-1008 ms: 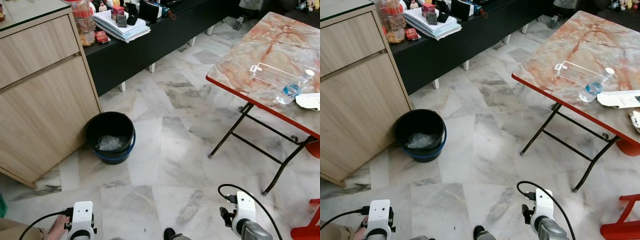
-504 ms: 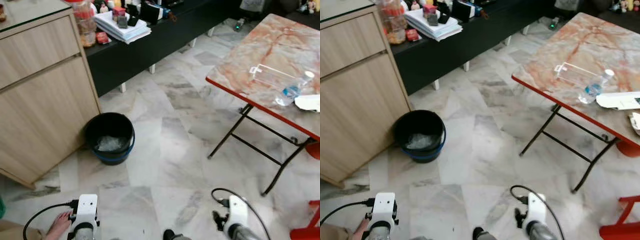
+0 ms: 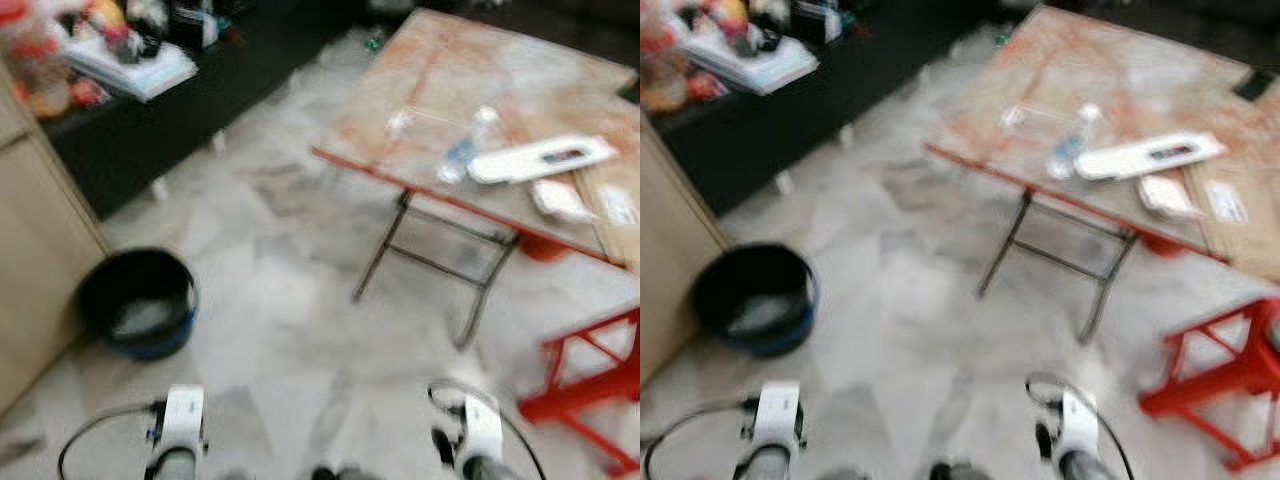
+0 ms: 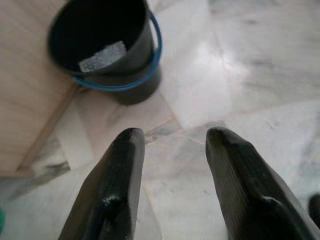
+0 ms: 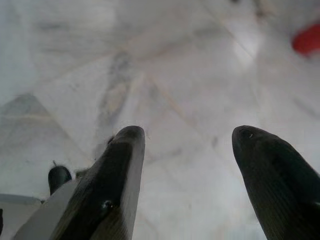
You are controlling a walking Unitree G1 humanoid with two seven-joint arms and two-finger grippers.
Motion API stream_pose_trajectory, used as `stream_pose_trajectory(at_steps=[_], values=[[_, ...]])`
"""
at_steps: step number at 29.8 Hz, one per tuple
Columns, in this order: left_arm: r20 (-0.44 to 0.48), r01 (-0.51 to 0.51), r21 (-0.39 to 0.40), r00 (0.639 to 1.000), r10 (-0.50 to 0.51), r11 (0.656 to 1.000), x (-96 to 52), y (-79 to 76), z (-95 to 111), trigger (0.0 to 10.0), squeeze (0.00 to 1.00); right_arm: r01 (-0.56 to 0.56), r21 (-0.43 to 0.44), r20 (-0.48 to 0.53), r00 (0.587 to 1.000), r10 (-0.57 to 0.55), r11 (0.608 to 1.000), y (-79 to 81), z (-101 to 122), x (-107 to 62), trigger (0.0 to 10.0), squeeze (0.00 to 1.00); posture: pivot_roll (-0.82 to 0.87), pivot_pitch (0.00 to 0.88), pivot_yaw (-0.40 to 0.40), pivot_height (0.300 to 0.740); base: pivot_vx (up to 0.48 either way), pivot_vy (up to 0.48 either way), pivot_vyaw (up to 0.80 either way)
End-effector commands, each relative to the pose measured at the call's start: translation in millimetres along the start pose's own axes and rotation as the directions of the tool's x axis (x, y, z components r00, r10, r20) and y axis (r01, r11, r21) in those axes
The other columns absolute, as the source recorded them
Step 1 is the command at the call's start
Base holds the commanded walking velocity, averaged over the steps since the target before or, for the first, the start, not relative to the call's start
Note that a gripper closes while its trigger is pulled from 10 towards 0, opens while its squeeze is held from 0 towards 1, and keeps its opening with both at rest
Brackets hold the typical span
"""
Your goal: Picking trash to rubbish bin
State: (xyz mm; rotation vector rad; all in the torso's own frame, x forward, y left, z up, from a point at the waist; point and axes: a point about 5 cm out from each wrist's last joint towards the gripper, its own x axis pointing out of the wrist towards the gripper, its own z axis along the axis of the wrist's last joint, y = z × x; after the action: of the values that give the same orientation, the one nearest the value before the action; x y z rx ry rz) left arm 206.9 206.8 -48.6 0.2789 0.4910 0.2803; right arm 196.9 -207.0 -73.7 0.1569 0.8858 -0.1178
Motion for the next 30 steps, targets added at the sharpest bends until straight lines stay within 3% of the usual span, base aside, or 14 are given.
stream_pose_trajectory(at_steps=[1,6,20,26,30], values=[[-0.044,0.004,0.009,0.999,-0.004,1.000,-4.4,-0.3,-10,10.0,0.00,0.012,0.002,-0.029,0.999,-0.012,1.000,-6.4,-9,-2.6,10.0,0.00,0.09,0.198,-0.082,0.740,0.000,0.000,-0.79],[-0.047,0.013,0.007,0.999,-0.012,1.000,-4.4,-3.3,-9,10.0,0.00,0.023,-0.002,-0.038,0.999,-0.023,1.000,-15.9,-13,-5.2,10.0,0.00,0.09,0.192,-0.082,0.740,0.000,0.000,-0.79],[-0.053,0.022,0.012,0.998,-0.021,1.000,-4.2,-3.8,-10,10.0,0.00,0.020,-0.003,-0.028,0.999,-0.020,1.000,-12.7,-6,-3.0,10.0,0.00,0.09,0.175,-0.081,0.740,0.000,0.000,-0.79],[-0.055,0.028,0.009,0.998,-0.028,1.000,-3.1,-5.6,-8,10.0,0.00,0.018,0.008,-0.008,1.000,-0.018,1.000,-11.3,-2,-2.2,10.0,0.00,0.08,0.181,-0.086,0.740,0.000,0.000,0.00],[-0.048,0.022,-0.034,0.999,-0.024,0.999,-1.6,-7.0,-4,10.0,0.00,0.011,0.000,0.022,1.000,-0.011,1.000,-9.2,6,-0.8,10.0,0.00,0.08,0.189,-0.088,0.740,0.000,0.000,0.00]])
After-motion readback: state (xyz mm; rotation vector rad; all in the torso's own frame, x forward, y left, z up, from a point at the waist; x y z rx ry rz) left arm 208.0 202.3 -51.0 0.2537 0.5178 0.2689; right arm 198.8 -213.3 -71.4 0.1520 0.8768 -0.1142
